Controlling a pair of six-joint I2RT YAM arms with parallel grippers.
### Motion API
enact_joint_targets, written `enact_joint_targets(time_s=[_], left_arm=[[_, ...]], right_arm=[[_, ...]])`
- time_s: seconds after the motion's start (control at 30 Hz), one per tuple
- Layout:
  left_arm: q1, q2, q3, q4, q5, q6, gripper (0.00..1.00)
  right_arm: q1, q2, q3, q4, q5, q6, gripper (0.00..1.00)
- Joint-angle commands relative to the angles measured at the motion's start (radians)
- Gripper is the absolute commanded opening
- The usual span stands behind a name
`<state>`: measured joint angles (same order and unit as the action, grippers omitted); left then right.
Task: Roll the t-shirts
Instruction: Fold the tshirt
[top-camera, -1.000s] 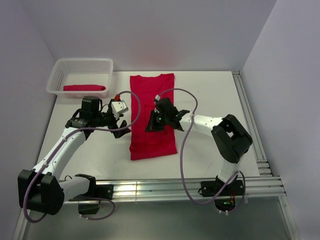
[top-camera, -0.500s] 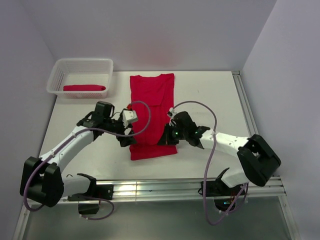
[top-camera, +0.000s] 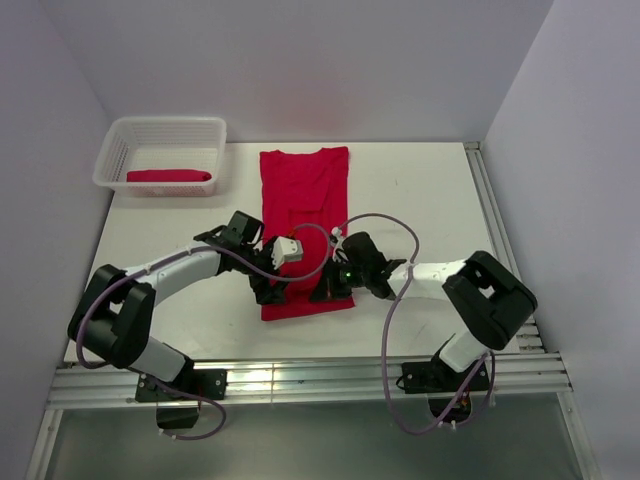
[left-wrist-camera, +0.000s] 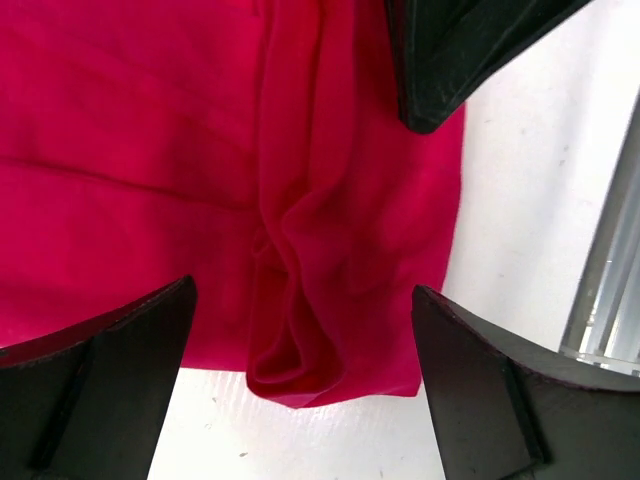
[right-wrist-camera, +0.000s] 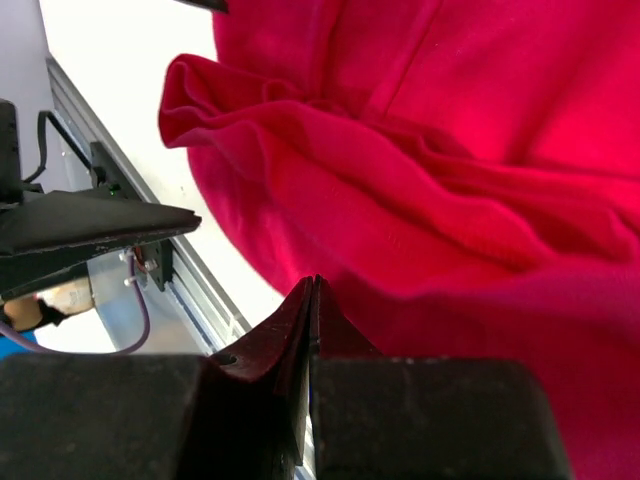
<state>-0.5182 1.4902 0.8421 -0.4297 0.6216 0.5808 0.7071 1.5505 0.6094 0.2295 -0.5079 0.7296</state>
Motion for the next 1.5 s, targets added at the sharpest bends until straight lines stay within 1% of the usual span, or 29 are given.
enact_joint_targets(time_s=[0.0, 0.07, 0.13, 0.27, 0.3, 0.37, 0.5, 0.6, 0.7, 0.87, 1.03, 1.17, 1.27, 1.33, 1.37, 1.4, 1.43, 1.47], left_arm=[[-0.006, 0.005, 0.025, 0.035, -0.036, -0.012, 0.94], [-0.008, 0.021, 0.022, 0.042, -0.049, -0.012, 0.94], [-0.009, 0.036, 0.015, 0.074, -0.068, -0.024, 0.94], [-0.008, 0.079, 0.021, 0.112, -0.15, -0.038, 0.94], [-0.005, 0.091, 0.026, 0.112, -0.158, -0.033, 0.94], [-0.003, 0.126, 0.044, 0.115, -0.175, -0.041, 0.93], [0.009, 0.159, 0.055, 0.123, -0.197, -0.056, 0.91], [0.036, 0.139, 0.054, 0.128, -0.159, -0.061, 0.9], [0.076, 0.116, 0.069, 0.105, -0.114, -0.067, 0.9], [0.119, 0.087, 0.068, 0.083, -0.109, -0.056, 0.9], [0.161, 0.045, 0.057, 0.054, -0.06, -0.045, 0.91], [0.165, 0.047, 0.051, 0.048, -0.085, -0.041, 0.91], [0.178, -0.001, 0.042, 0.049, -0.051, -0.018, 0.89], [0.197, -0.08, 0.037, 0.052, -0.01, -0.004, 0.91], [0.205, -0.106, 0.044, 0.052, 0.001, -0.001, 0.92], [0.21, -0.157, 0.048, 0.063, -0.003, -0.01, 0.94], [0.211, -0.178, 0.051, 0.068, -0.013, -0.021, 0.98], [0.211, -0.197, 0.064, 0.069, -0.02, -0.03, 1.0]], right_arm=[[-0.009, 0.051, 0.047, 0.1, -0.05, -0.001, 0.02], [-0.023, 0.065, 0.038, 0.128, -0.06, -0.004, 0.02], [-0.044, 0.089, 0.01, 0.209, -0.108, 0.011, 0.02], [-0.127, 0.141, -0.014, 0.347, -0.187, 0.042, 0.01], [-0.138, 0.169, -0.019, 0.408, -0.201, 0.066, 0.01], [-0.162, 0.2, -0.017, 0.45, -0.23, 0.082, 0.01], [-0.175, 0.279, 0.001, 0.472, -0.23, 0.079, 0.0], [-0.19, 0.312, -0.006, 0.487, -0.216, 0.079, 0.0], [-0.216, 0.321, -0.025, 0.504, -0.198, 0.085, 0.0], [-0.247, 0.303, -0.065, 0.536, -0.179, 0.091, 0.0], [-0.253, 0.284, -0.076, 0.522, -0.169, 0.083, 0.0], [-0.253, 0.264, -0.076, 0.496, -0.15, 0.068, 0.0], [-0.251, 0.223, -0.062, 0.459, -0.167, 0.045, 0.0], [-0.25, 0.189, -0.008, 0.374, -0.181, 0.027, 0.0], [-0.248, 0.165, 0.015, 0.322, -0.175, -0.011, 0.0], [-0.244, 0.102, 0.053, 0.221, -0.137, -0.027, 0.0], [-0.242, 0.068, 0.065, 0.182, -0.12, -0.041, 0.0], [-0.241, 0.006, 0.073, 0.15, -0.11, -0.054, 0.02]])
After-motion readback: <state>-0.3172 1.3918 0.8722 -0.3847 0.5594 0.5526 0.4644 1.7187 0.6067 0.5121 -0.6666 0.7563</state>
